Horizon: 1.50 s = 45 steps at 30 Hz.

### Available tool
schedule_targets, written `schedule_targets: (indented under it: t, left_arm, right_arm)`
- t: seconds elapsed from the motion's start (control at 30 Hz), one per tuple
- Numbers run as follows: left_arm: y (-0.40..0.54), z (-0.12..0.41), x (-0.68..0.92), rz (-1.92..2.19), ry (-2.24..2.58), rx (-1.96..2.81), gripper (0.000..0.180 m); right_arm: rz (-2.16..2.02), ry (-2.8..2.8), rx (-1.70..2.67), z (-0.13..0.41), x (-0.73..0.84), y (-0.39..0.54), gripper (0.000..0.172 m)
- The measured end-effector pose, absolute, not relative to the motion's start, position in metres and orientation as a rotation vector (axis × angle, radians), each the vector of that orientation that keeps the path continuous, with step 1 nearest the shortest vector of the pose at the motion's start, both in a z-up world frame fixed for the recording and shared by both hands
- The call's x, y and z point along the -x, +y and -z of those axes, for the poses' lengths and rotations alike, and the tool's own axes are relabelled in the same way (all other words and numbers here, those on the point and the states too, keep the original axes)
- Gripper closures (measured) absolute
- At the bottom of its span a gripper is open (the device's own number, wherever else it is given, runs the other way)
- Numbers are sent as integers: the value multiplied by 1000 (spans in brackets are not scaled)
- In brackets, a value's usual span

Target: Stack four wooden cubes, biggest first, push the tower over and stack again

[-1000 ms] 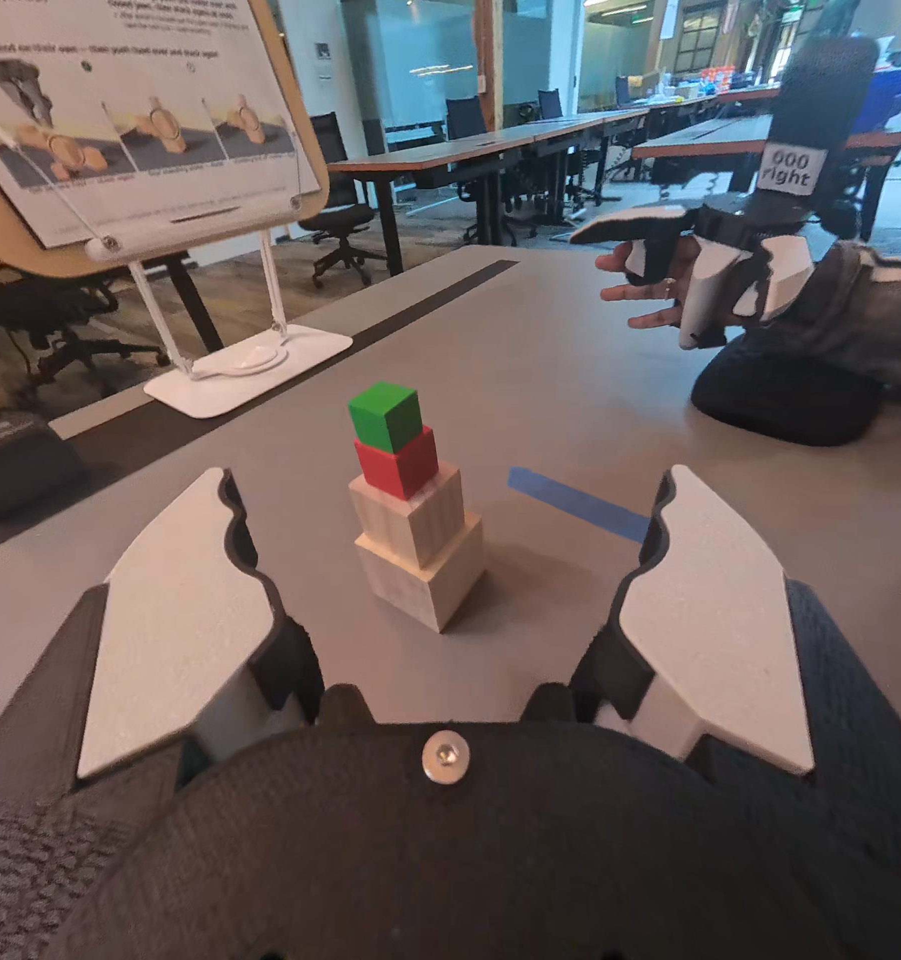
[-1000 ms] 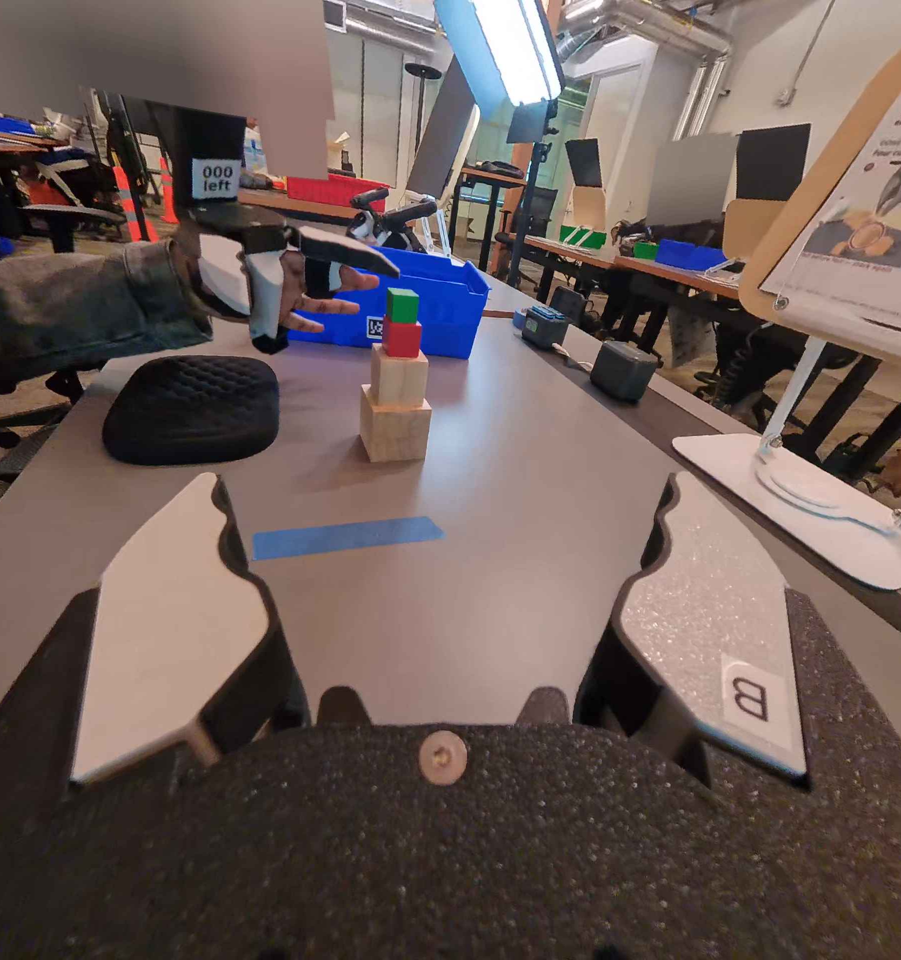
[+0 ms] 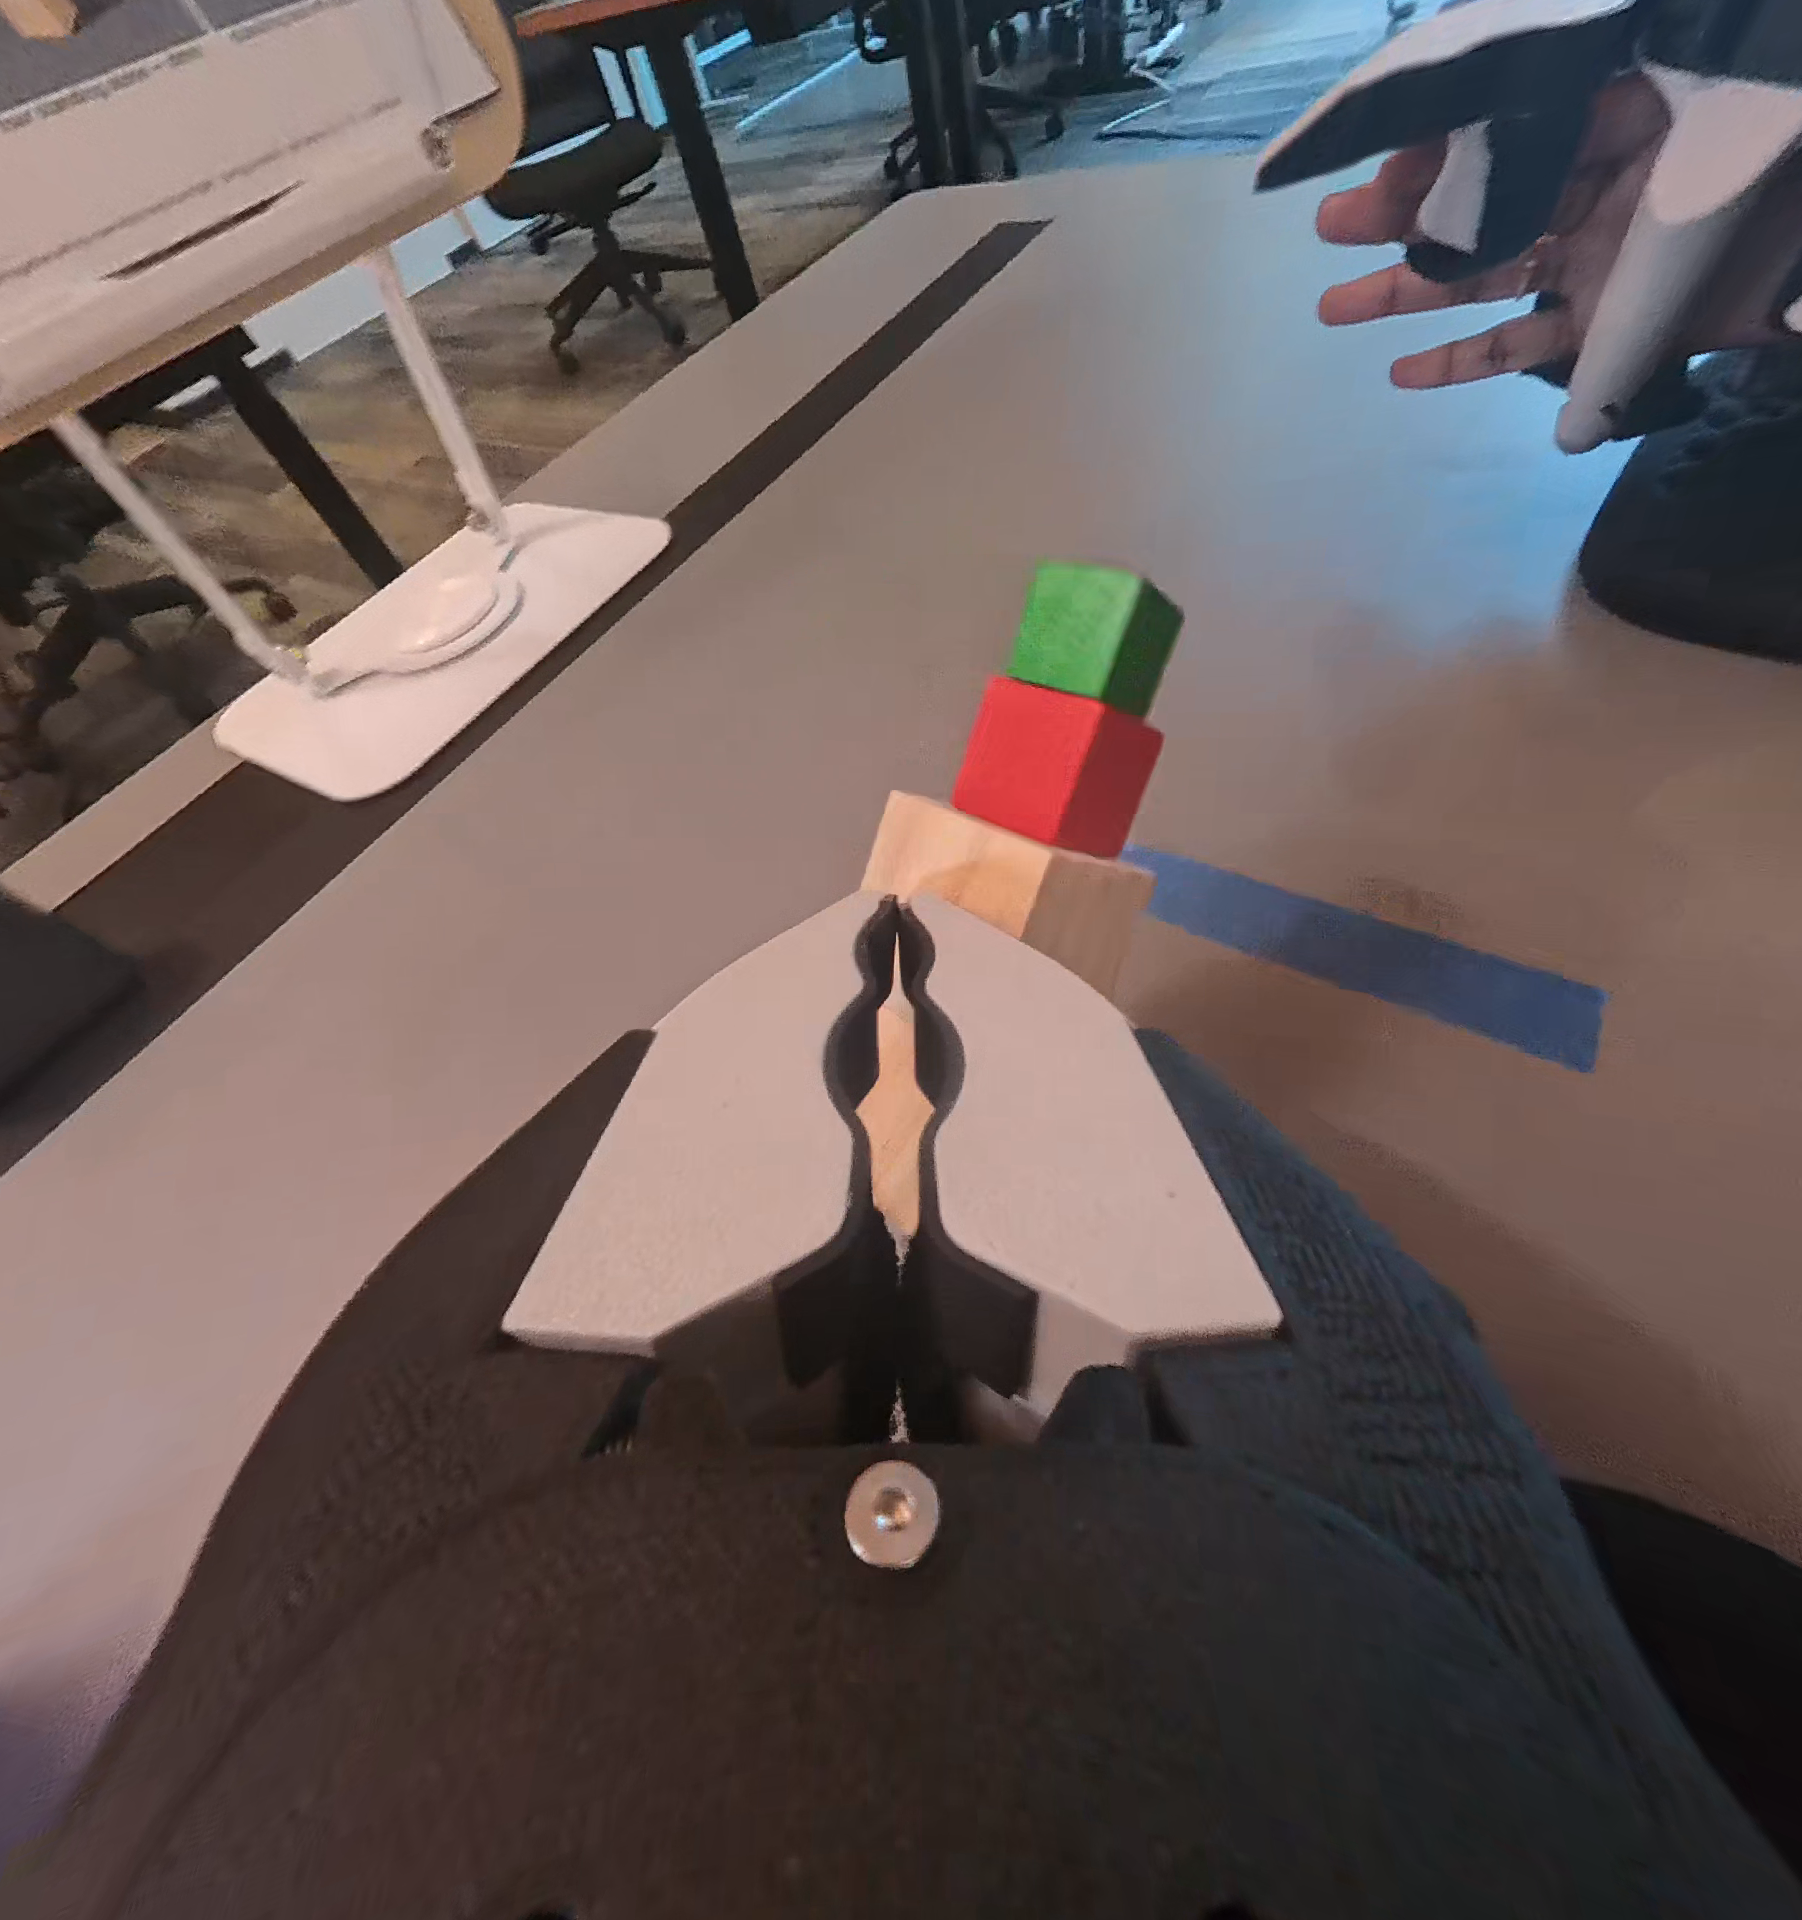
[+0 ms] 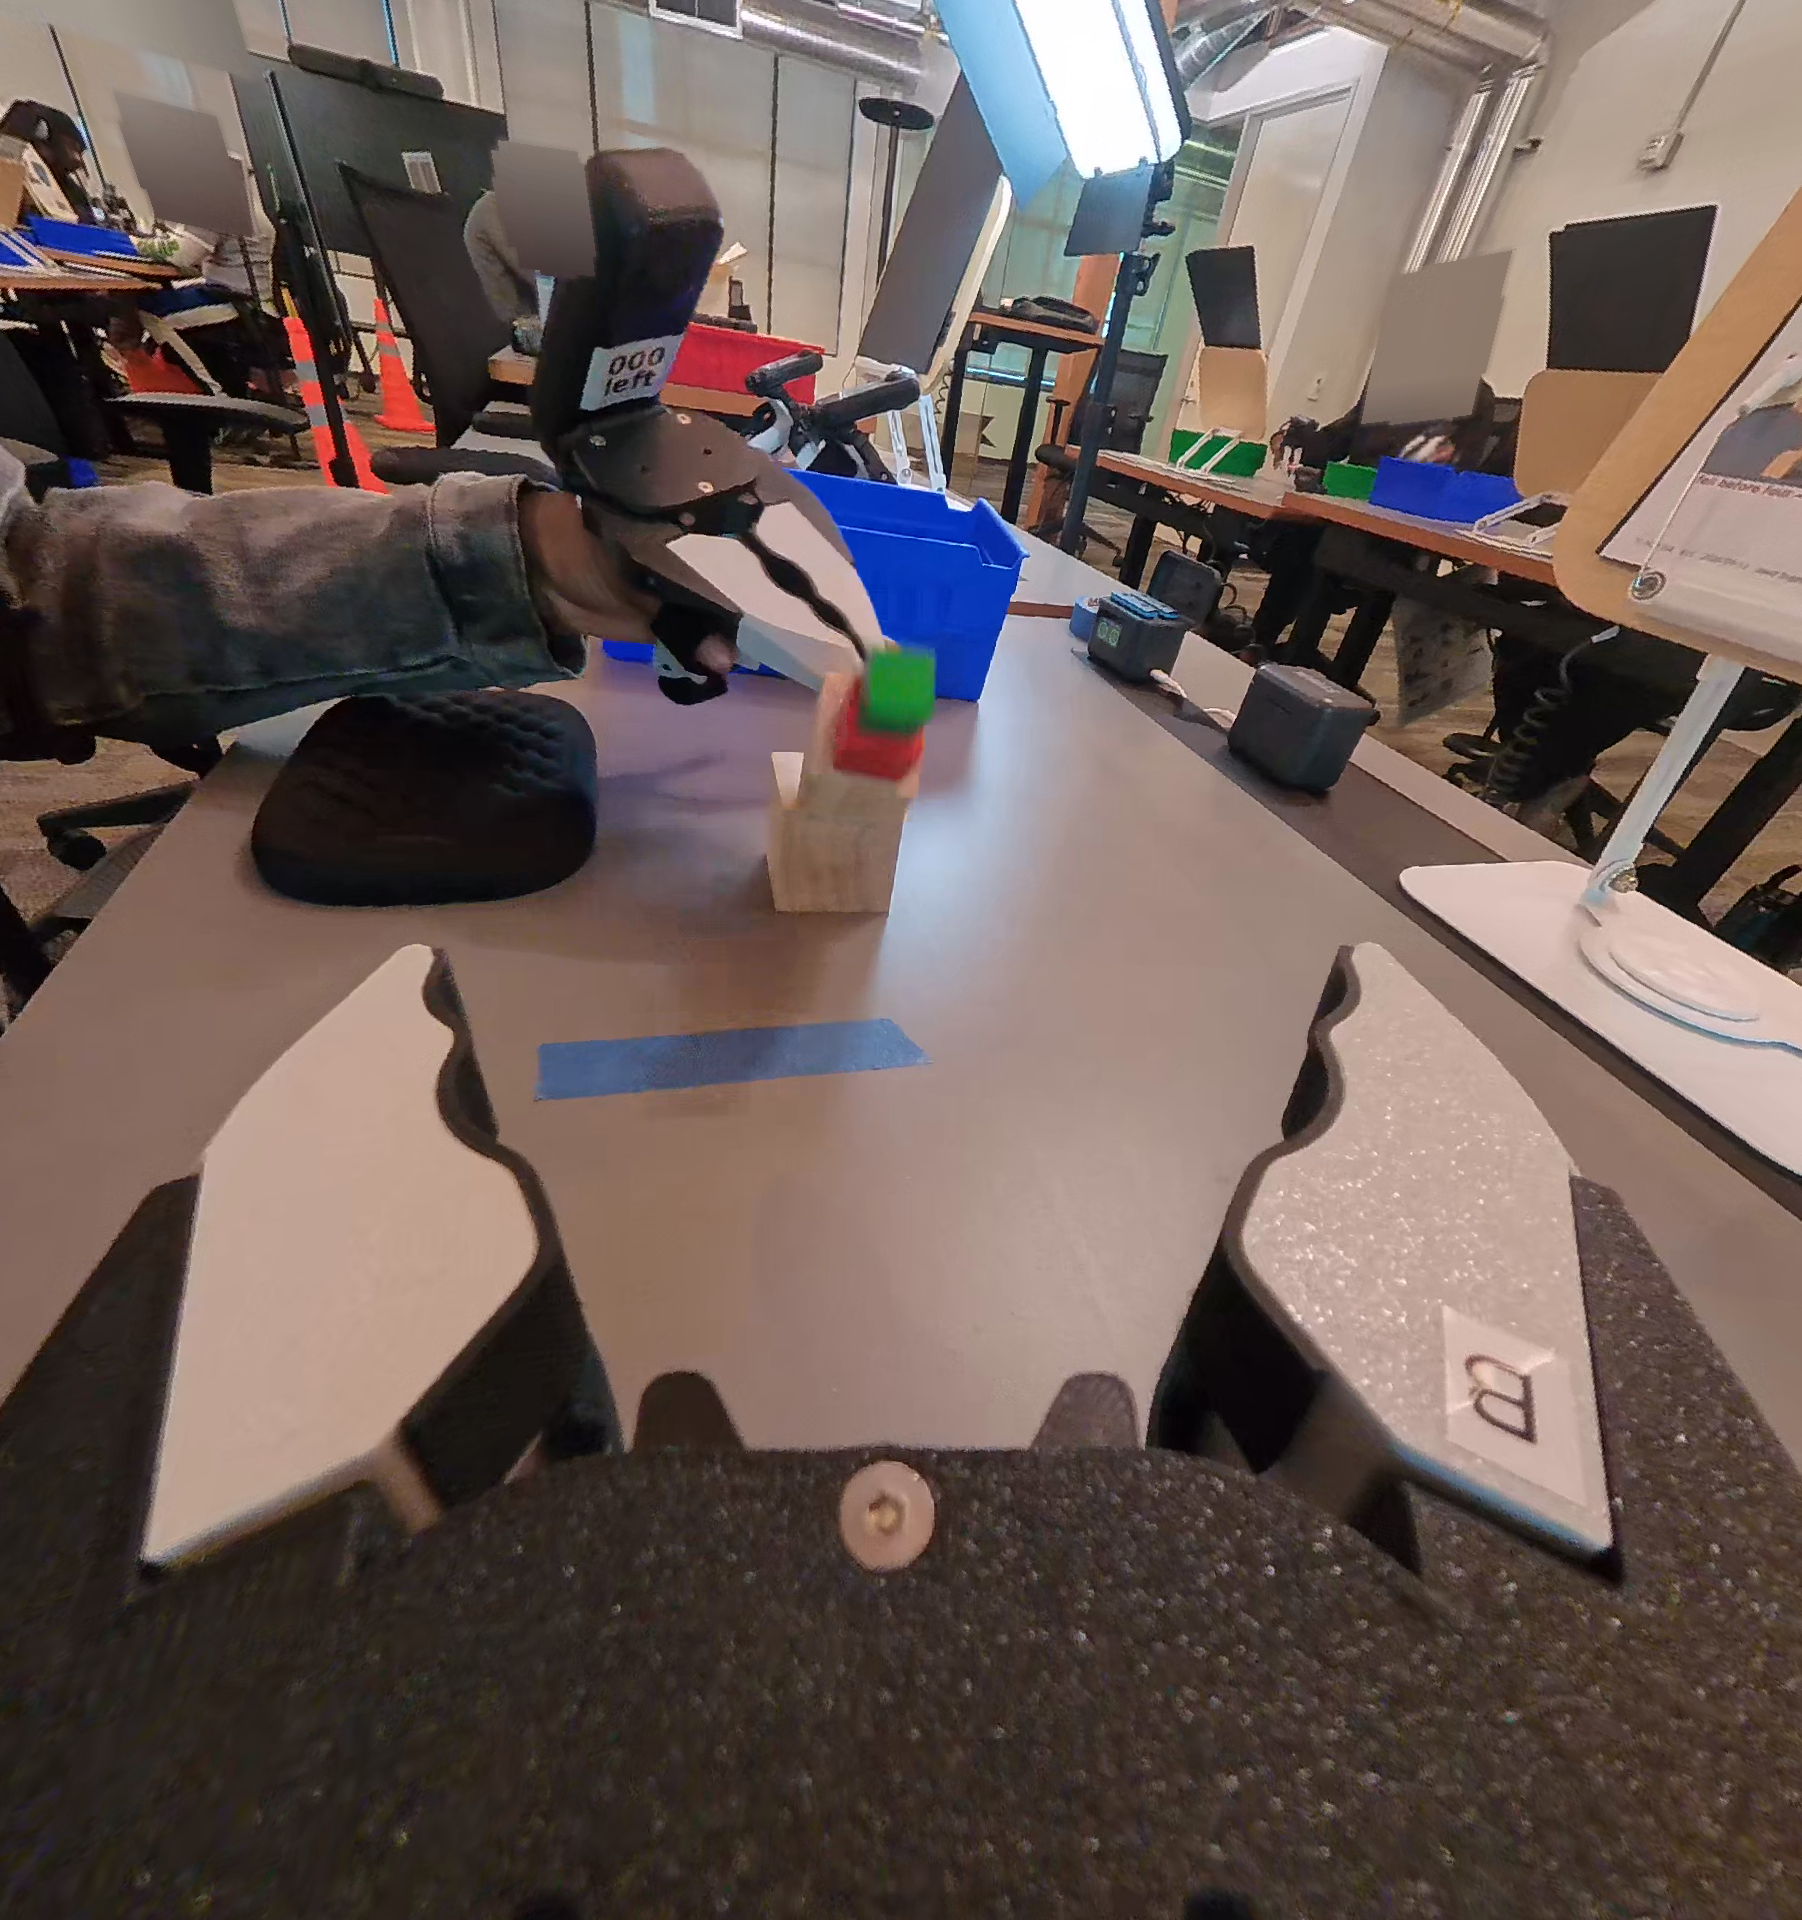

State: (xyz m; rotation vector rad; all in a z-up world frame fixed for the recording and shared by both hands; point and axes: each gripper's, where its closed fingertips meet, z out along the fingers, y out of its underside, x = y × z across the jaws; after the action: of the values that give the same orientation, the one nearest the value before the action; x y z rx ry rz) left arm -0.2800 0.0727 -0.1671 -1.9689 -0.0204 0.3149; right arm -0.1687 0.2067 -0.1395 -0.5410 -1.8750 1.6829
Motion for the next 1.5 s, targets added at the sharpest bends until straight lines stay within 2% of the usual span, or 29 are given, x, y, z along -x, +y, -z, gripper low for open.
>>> schedule_targets:
  t: [0.27,0.33,0.4,0.43,0.47,0.5,0.53,0.73,0.93,1.17,1.5]
  left_arm:
    - [74,139,270,-315,18,1907,176]
    - [67,135,268,-323,-4,1901,154]
    - [62,137,266,-336,-41,1905,124]
    - [60,141,263,-330,-51,1914,102]
    - [59,144,262,-323,-79,1917,68]
    - [58,147,262,-315,-122,1921,43]
    - [56,151,260,-303,-154,1929,35]
    - [46,131,267,-382,-399,1687,35]
    - [32,103,263,-583,-558,1458,35]
    - [41,100,251,-716,-664,1428,35]
    - [46,102,246,-720,-790,1352,35]
  right_arm:
    - [-1684,-1883,537,140,168,206,24]
    - [-1680,-1886,535,140,168,206,24]
    - [-1677,-1887,538,141,168,206,24]
    - [-1678,-1887,539,141,168,206,24]
    - [-1679,-1885,539,141,168,206,24]
    - [-1678,-1884,541,141,169,207,24]
    - [-1676,-1883,542,141,169,207,24]
    - [-1631,-1827,619,138,177,215,24]
    - [-1448,-1494,993,123,184,250,25]
    - [-1178,-1316,1088,118,163,262,25]
    - [-1059,-1238,1267,121,155,272,25]
